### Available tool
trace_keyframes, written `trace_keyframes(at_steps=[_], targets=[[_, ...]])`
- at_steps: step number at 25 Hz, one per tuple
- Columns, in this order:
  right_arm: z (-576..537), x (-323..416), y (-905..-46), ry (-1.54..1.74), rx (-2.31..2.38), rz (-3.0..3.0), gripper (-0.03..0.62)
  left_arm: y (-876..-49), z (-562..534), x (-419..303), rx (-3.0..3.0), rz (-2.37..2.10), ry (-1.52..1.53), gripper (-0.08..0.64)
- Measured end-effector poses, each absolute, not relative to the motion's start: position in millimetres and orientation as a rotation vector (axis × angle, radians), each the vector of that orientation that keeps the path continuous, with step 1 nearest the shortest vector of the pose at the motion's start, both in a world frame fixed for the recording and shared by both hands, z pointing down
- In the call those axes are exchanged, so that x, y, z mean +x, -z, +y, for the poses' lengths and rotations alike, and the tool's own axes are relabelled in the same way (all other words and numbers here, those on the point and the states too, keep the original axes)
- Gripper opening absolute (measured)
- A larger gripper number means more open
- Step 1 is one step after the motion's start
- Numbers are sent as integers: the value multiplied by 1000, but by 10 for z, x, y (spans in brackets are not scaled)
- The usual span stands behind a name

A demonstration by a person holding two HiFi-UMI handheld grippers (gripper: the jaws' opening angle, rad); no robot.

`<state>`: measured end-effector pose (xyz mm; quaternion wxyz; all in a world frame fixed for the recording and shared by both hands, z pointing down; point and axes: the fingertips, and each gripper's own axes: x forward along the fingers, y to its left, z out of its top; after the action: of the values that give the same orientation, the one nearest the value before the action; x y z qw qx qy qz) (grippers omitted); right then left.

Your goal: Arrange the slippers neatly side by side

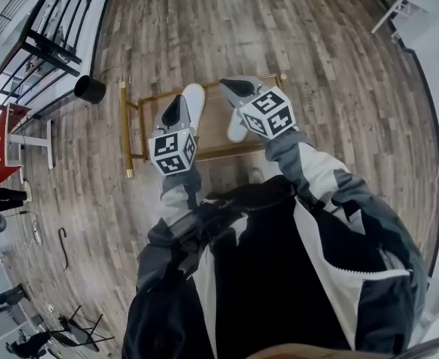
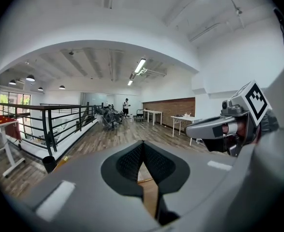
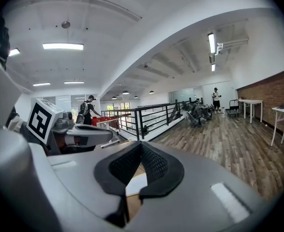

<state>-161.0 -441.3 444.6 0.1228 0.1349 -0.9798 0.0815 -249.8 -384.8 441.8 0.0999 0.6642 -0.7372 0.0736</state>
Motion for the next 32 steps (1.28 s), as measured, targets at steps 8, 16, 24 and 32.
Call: trace_keyframes(at_steps=[8, 16, 24, 32], targets=[[-4586, -1755, -4423, -217, 474, -2841, 3, -4420, -4149, -2585, 2051, -2107, -208, 8], [-4618, -1849, -4426, -227, 551, -2823, 3, -4474, -4234, -2692, 2111, -2033, -217, 8], [-4607, -1839, -4287, -174, 516, -2839, 3, -4837, -4299, -2772, 2084, -1965, -332, 6], [-4594, -1693, -4264, -162, 501, -2825, 4, -5991, -4279, -2976, 1909, -1788, -668, 128]])
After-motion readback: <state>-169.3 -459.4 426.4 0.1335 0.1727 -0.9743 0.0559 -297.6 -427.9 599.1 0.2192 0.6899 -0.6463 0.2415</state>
